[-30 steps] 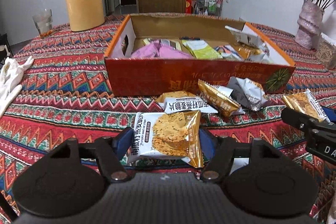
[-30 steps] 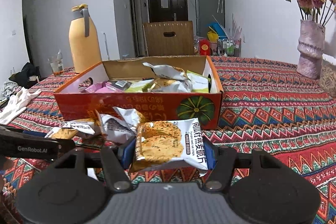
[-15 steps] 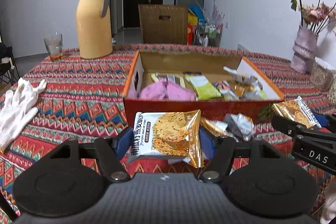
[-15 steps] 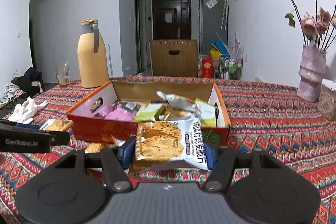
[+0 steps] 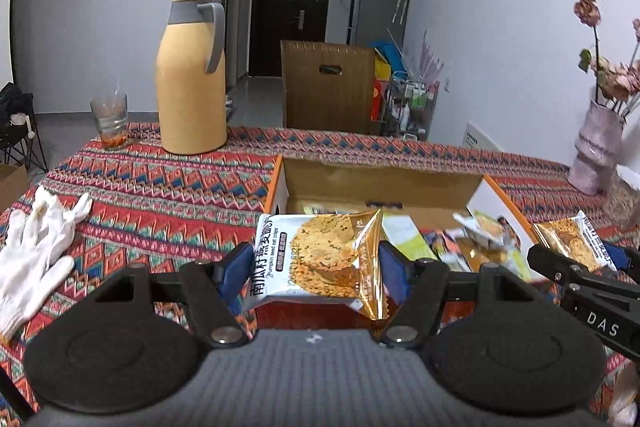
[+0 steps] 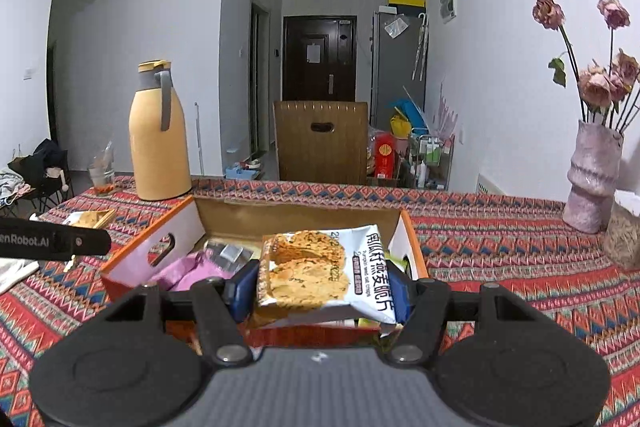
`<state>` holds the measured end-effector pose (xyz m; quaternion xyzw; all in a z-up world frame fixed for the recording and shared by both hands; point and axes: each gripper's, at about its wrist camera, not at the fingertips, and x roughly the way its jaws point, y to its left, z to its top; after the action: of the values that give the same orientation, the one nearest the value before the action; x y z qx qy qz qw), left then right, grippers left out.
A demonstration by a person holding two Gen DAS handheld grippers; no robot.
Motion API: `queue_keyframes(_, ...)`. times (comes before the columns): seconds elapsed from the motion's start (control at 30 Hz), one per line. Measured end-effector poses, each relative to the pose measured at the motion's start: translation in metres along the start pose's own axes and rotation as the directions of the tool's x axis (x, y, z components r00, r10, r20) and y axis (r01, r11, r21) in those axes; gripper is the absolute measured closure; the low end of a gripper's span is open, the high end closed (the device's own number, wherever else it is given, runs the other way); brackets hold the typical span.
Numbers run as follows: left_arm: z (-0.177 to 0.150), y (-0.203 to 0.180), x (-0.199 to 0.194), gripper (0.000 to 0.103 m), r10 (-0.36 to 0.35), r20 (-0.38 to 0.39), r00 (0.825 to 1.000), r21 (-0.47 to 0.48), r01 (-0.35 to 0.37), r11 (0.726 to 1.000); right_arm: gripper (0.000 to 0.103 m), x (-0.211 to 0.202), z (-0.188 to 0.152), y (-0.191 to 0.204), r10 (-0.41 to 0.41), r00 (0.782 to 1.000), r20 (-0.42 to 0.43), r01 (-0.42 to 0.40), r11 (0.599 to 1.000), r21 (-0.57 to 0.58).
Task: Organize snacks
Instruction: 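Carry both oat crisp bags over the box and lower them inside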
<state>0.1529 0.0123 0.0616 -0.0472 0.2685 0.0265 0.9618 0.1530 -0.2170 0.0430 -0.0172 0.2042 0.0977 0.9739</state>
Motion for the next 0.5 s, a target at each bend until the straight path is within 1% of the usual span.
queue_keyframes(0.37, 0.027, -0.007, 0.041, 0.035, 0.010, -0.009, 1.000, -0.004, -0.010, 1.000, 0.040, 0.042, 0.027, -0.001, -0.016, 1.000, 0.015, 0.016, 1.000, 0.003)
queue_keyframes(0.5, 0.034, -0.011, 0.058, 0.035, 0.012, -0.023, 1.000, -0.009, -0.012, 1.000, 0.040, 0.056, 0.031, 0.000, -0.017, 1.000, 0.014, 0.018, 1.000, -0.005)
